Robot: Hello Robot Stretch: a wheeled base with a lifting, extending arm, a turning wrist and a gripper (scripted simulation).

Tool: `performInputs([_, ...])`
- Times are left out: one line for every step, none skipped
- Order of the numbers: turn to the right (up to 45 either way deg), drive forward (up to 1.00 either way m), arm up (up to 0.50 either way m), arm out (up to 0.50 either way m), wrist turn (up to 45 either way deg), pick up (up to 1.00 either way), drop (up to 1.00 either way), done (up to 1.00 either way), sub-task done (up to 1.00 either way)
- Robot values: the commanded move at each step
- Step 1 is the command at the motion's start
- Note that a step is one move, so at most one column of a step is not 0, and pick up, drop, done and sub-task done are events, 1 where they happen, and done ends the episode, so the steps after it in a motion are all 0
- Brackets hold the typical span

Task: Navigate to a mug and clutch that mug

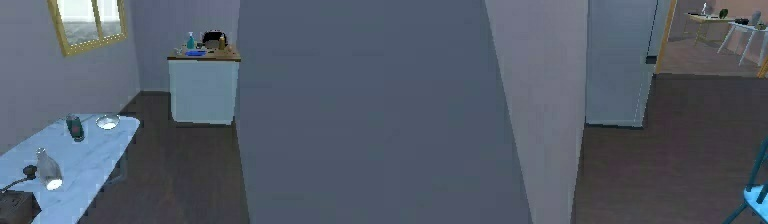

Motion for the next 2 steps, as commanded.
performInputs([6.0, 0.00, 0.00, 0.00, 0.0, 0.00, 0.00, 0.00, 0.00])
performInputs([0.0, 1.00, 0.00, 0.00, 0.0, 0.00, 0.00, 0.00, 0.00])
